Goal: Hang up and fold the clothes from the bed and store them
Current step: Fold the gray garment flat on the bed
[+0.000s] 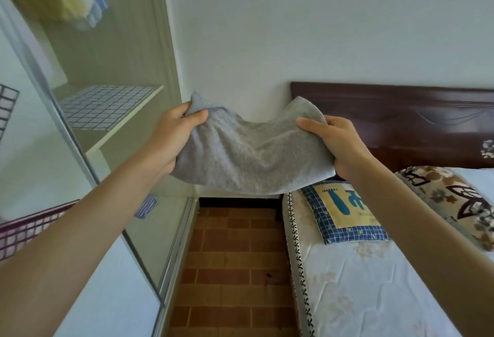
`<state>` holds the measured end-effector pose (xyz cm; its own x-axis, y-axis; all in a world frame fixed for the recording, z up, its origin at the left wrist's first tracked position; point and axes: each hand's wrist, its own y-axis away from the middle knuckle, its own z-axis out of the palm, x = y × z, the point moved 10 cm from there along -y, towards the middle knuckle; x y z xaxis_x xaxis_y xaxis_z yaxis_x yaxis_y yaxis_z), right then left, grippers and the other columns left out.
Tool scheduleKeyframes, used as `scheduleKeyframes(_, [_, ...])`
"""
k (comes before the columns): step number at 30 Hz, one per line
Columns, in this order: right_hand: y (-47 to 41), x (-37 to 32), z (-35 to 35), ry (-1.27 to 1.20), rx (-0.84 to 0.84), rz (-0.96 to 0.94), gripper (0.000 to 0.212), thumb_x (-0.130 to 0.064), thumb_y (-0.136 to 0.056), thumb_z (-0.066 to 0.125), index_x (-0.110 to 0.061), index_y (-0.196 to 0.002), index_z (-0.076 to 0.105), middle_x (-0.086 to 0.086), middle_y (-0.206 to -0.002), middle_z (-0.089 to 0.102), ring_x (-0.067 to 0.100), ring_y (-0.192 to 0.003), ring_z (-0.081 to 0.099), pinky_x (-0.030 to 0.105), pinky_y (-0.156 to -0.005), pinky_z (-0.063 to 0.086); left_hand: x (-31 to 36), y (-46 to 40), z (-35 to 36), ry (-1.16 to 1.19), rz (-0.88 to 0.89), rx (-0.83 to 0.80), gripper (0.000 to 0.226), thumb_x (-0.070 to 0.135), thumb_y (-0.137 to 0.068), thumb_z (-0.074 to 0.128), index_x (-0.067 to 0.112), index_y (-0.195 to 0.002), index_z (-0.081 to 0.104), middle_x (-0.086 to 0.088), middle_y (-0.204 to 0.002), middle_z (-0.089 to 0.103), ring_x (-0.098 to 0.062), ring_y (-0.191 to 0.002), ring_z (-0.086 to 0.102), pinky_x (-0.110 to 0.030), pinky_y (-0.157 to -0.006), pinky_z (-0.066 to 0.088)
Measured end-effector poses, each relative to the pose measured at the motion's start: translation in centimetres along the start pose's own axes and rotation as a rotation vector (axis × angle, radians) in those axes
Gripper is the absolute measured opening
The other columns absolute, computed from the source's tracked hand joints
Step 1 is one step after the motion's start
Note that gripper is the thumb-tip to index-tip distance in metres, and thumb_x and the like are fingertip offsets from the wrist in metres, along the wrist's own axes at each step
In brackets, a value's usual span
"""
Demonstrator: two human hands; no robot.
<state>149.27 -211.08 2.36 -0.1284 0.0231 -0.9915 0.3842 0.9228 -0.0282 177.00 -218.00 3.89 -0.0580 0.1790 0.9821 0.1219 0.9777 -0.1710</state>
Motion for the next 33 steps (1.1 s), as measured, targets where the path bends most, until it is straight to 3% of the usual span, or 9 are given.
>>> scheduleKeyframes(7, [-11.6, -1.3, 1.6, -0.026, -0.089, -0.027, 0.016, -0.030, -0.083, 0.076, -0.016, -0.088, 0.070, 0.002, -0.090, 0.072, 0.019, -0.084, 0.069, 0.037, -0.079, 0.057, -0.5, -8.8, 0.3, -0.028, -0.005, 0.106, 0.010, 0.023, -0.095, 0.061, 0.027, -0.091, 0.069, 0.007, -0.087, 0.073, -0.008, -0.078, 0.070, -0.024, -0.071, 0.051])
scheduleKeyframes(12, [-18.1, 0.1, 4.6, -0.030, -0.148, 0.001, 0.014, -0.028, -0.083, 0.076, -0.015, -0.085, 0.071, 0.004, -0.089, 0.072, 0.022, -0.084, 0.069, 0.041, -0.083, 0.057, -2.3, -13.5, -0.6, -0.052, -0.038, 0.175, 0.013, 0.020, -0.096, 0.060, 0.027, -0.088, 0.067, 0.011, -0.080, 0.071, 0.000, -0.067, 0.068, -0.018, -0.061, 0.051])
scheduleKeyframes(15, [-21.7, 1.0, 6.7, -0.048, -0.170, 0.016, 0.012, -0.027, -0.083, 0.077, -0.016, -0.084, 0.071, 0.003, -0.085, 0.072, 0.023, -0.082, 0.069, 0.039, -0.078, 0.058, -3.6, -16.3, -1.6, -0.070, -0.053, 0.212, 0.016, 0.019, -0.096, 0.058, 0.028, -0.086, 0.066, 0.009, -0.081, 0.070, 0.000, -0.066, 0.067, -0.019, -0.066, 0.052])
scheduleKeyframes(20, [-27.2, 1.4, 11.8, -0.064, -0.233, 0.031, 0.014, -0.027, -0.082, 0.077, -0.016, -0.089, 0.071, 0.004, -0.087, 0.073, 0.023, -0.082, 0.070, 0.038, -0.075, 0.058, -4.9, -21.3, -5.0, -0.095, -0.057, 0.295, 0.017, 0.019, -0.095, 0.060, 0.029, -0.083, 0.068, 0.008, -0.086, 0.071, -0.011, -0.081, 0.068, -0.028, -0.076, 0.052])
scheduleKeyframes(25, [-33.2, -0.8, 17.9, -0.033, -0.308, -0.058, 0.014, -0.030, -0.084, 0.076, -0.018, -0.088, 0.071, 0.001, -0.085, 0.073, 0.017, -0.076, 0.071, 0.030, -0.061, 0.055, -6.2, -27.2, -9.7, -0.053, -0.046, 0.385, 0.017, 0.020, -0.096, 0.059, 0.031, -0.086, 0.068, 0.007, -0.089, 0.071, -0.012, -0.082, 0.068, -0.028, -0.070, 0.050])
scheduleKeyframes(33, [-42.2, -4.4, 27.4, -0.038, -0.349, -0.140, 0.008, -0.028, -0.083, 0.076, -0.022, -0.084, 0.071, 0.000, -0.085, 0.074, 0.019, -0.081, 0.071, 0.035, -0.073, 0.058, -6.8, -36.6, -16.2, -0.027, -0.020, 0.499, 0.019, 0.017, -0.096, 0.058, 0.029, -0.084, 0.068, 0.007, -0.086, 0.069, -0.011, -0.082, 0.066, -0.027, -0.072, 0.050])
